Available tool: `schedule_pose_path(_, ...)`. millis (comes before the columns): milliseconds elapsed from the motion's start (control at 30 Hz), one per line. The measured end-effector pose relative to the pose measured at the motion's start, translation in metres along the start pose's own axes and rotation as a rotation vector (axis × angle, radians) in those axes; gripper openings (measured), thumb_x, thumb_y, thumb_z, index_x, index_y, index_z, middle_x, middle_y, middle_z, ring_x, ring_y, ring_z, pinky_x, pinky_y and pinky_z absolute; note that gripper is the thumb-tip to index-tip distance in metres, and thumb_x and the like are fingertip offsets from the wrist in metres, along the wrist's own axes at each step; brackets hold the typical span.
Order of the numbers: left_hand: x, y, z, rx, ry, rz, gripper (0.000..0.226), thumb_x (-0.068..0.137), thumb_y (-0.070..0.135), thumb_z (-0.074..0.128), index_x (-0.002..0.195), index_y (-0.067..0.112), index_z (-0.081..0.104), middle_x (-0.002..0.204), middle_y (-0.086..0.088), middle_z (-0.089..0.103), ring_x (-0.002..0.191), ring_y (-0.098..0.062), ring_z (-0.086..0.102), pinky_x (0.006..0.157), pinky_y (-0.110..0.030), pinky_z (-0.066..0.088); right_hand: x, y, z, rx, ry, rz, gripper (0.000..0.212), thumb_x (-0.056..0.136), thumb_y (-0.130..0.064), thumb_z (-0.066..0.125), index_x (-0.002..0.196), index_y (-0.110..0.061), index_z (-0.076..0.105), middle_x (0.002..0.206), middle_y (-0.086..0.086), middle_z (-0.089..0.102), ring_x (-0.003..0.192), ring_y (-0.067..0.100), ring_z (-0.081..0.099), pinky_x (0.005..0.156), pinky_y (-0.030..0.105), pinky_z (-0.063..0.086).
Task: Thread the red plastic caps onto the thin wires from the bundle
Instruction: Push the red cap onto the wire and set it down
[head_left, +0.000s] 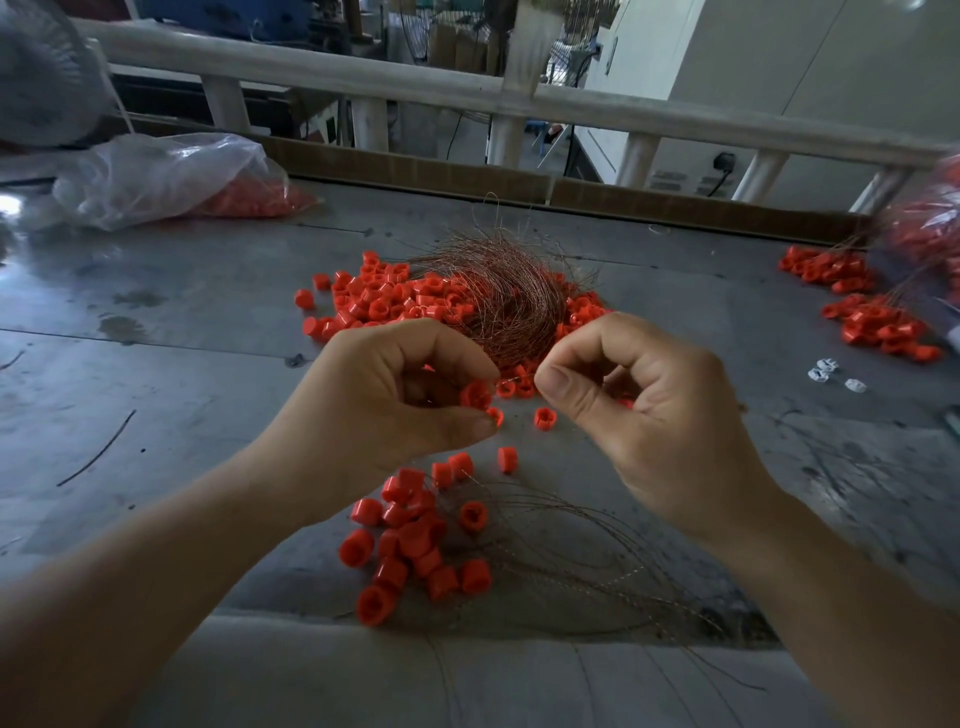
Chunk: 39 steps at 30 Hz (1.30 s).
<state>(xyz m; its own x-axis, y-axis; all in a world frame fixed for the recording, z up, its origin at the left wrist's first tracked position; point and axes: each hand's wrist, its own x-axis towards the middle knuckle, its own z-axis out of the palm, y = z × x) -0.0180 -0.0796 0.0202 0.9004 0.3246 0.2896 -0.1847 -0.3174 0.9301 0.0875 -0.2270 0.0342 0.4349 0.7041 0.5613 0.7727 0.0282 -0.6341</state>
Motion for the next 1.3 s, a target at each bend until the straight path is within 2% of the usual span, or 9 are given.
schedule_pose_path(67,-0.0012,0.001,0.0021,0.011,0.007,0.018,0.037,0.043,0.041,0.072,0.079,0.033,0.07,0.074,0.005,0.07,0.068,-0.014,0.067,0.065,-0.025,0.058,-0.001,-0.0014,0.0027,0.015,0.002,-0.006,0.013,0.08,-0.02,0.061,0.072,-0.028,0.057,0.067,-0.012,0.057,0.063,0.002,0.053,0.057,0.009,0.038)
schedule_pose_path(200,-0.0027,0.0029,0.0046,0.008,0.039,0.07,0.031,0.047,0.038,0.071,0.074,0.024,0.069,0.075,0.007,0.071,0.067,-0.006,0.067,0.063,-0.014,0.053,-0.0029,-0.0011,0.0063,-0.008,-0.041,-0.007,0.01,0.08,-0.017,0.061,0.072,-0.022,0.058,0.066,-0.012,0.056,0.064,0.004,0.053,0.058,0.01,0.039)
schedule_pose_path(333,-0.0027,0.003,0.0035,-0.021,0.077,0.067,0.038,0.046,0.038,0.072,0.081,0.025,0.069,0.076,0.007,0.071,0.07,-0.009,0.068,0.065,-0.015,0.053,-0.0031,-0.0003,0.007,-0.026,-0.055,0.001,0.009,0.08,-0.019,0.061,0.071,-0.021,0.058,0.066,-0.012,0.055,0.065,0.003,0.052,0.059,0.01,0.039)
schedule_pose_path(500,-0.0037,0.0051,0.0033,-0.11,0.034,0.066,0.037,0.048,0.032,0.071,0.084,0.025,0.07,0.076,0.007,0.072,0.073,-0.008,0.069,0.065,-0.013,0.052,-0.0025,0.0009,0.0034,-0.062,-0.037,0.009,0.01,0.079,-0.02,0.061,0.07,-0.022,0.058,0.066,-0.011,0.055,0.065,0.004,0.051,0.06,0.01,0.037)
schedule_pose_path(633,-0.0037,0.0049,0.0,-0.177,-0.035,0.045,0.042,0.05,0.016,0.082,0.09,0.022,0.071,0.083,0.003,0.073,0.079,-0.009,0.069,0.068,-0.013,0.052,-0.0028,0.0007,0.001,-0.084,-0.02,0.0,0.011,0.079,-0.021,0.062,0.069,-0.023,0.058,0.065,-0.008,0.057,0.062,0.005,0.05,0.058,0.01,0.036)
schedule_pose_path(733,-0.0036,0.0035,-0.0021,-0.279,-0.101,0.015,0.039,0.062,0.006,0.067,0.098,0.02,0.069,0.089,0.0,0.074,0.086,-0.01,0.069,0.071,-0.014,0.051,-0.0016,0.0017,-0.0014,-0.094,0.0,0.013,0.01,0.079,-0.022,0.061,0.069,-0.022,0.058,0.065,-0.01,0.056,0.062,0.004,0.05,0.058,0.01,0.036)
schedule_pose_path(1033,-0.0046,0.0028,-0.0026,-0.254,-0.097,0.026,0.04,0.065,0.007,0.063,0.1,0.026,0.068,0.091,0.005,0.073,0.088,-0.009,0.069,0.074,-0.014,0.051,-0.0027,0.0013,-0.0023,-0.08,0.016,0.031,0.01,0.078,-0.021,0.061,0.068,-0.02,0.059,0.064,-0.013,0.053,0.06,0.0,0.049,0.057,0.008,0.036)
schedule_pose_path(1300,-0.006,0.0041,-0.0041,-0.262,-0.102,0.033,0.041,0.063,0.017,0.064,0.102,0.028,0.066,0.091,0.005,0.074,0.088,-0.008,0.069,0.074,-0.013,0.051,-0.0026,0.001,-0.002,-0.085,0.027,0.033,0.011,0.078,-0.021,0.061,0.068,-0.021,0.058,0.063,-0.013,0.053,0.059,0.001,0.048,0.056,0.009,0.036)
